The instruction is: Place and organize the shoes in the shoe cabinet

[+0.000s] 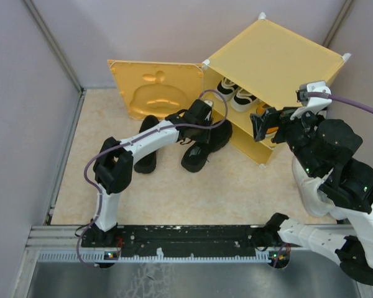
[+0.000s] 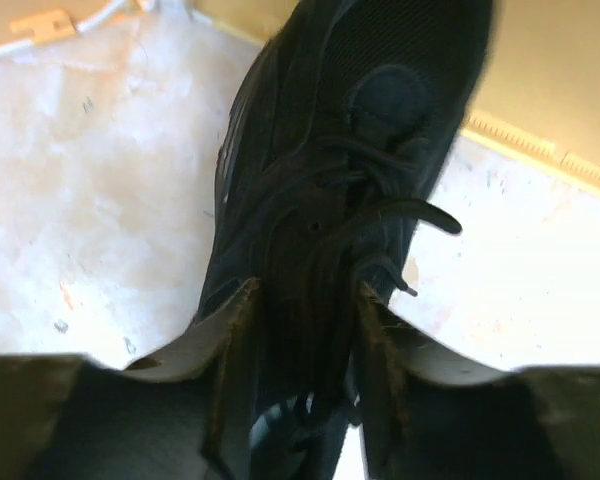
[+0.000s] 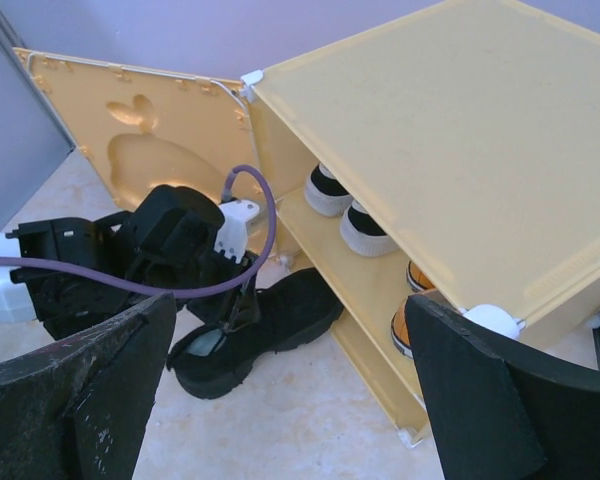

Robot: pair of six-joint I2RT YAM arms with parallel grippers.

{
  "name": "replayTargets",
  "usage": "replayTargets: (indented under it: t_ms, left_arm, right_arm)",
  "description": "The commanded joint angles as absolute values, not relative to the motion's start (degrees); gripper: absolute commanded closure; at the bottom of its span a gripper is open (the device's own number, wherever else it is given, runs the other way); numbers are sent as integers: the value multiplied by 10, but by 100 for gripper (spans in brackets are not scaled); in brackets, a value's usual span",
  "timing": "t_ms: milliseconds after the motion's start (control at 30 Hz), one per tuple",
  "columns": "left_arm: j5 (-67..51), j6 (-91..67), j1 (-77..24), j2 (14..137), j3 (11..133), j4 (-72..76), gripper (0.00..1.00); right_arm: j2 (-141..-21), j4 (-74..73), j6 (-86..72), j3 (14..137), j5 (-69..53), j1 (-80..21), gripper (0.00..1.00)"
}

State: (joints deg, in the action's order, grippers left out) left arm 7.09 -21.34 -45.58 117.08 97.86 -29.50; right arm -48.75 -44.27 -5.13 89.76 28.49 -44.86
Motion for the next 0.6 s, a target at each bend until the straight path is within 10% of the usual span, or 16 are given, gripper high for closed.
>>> replayTargets:
  t_ms: [0,100,567]
  left_arm:
    - [82,-186,-453,1157,989,-178,47]
    - [85,-172,-453,1147,962,-139,3]
    - [-2,-113,-456,873,673,-37,1]
  right_arm:
    - [-483,-440,-52,903,294,-446,2]
    - [-483,-441,-54,902,292,-446,2]
    - [-494,-432,-49,895,286,-446,2]
